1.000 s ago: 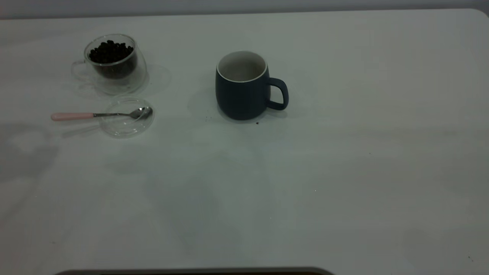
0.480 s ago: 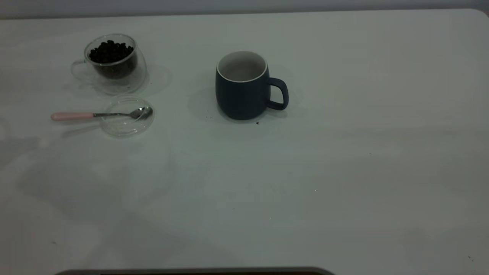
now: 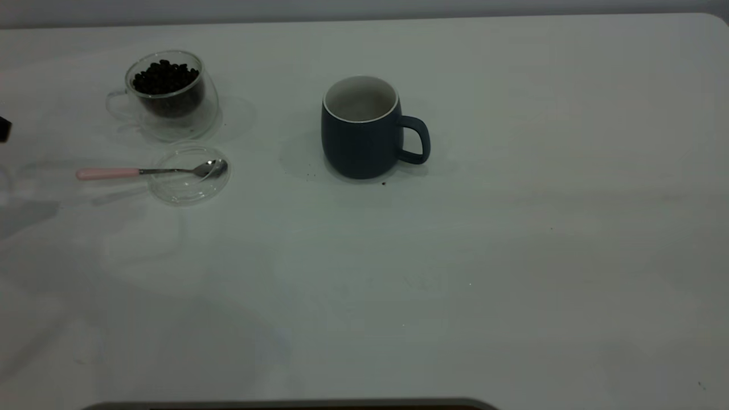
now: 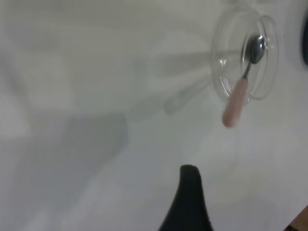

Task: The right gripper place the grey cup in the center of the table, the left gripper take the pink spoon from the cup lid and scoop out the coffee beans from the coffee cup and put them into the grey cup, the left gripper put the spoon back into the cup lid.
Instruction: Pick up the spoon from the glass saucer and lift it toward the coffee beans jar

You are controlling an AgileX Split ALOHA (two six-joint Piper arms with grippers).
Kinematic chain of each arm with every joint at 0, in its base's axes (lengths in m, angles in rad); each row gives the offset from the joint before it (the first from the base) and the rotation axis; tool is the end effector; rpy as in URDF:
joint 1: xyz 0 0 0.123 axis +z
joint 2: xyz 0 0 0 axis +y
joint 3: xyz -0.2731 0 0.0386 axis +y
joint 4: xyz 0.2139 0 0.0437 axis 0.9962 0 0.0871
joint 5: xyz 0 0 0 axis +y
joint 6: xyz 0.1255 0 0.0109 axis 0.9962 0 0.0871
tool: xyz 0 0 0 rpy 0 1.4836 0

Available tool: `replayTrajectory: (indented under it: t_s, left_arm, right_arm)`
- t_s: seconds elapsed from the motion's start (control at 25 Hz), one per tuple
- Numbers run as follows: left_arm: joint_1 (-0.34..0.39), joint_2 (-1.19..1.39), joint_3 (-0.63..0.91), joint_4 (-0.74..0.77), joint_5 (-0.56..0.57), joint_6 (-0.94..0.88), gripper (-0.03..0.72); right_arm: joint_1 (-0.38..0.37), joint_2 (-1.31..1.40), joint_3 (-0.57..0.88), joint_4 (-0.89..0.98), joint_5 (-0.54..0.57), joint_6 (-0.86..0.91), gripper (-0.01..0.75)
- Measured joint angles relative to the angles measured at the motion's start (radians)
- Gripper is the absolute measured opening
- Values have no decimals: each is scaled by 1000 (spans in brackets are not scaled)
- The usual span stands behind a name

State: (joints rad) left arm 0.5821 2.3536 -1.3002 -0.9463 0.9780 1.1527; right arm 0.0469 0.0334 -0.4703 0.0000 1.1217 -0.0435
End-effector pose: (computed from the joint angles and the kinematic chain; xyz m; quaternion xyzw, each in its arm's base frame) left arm 0.3419 0.1235 0.0325 -0.0612 0.9295 -0.3357 0.1403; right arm 0.0077 0.0004 0.2299 -0.0399 0.8830 0.0008 0.4676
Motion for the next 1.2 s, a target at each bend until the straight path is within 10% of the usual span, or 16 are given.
replayTrajectory:
  t_s: [1.2]
  left_arm:
    - [-175, 214, -14, -313, 7, 174, 677]
  right_arm:
    - [0, 0, 0, 0, 0, 0, 591]
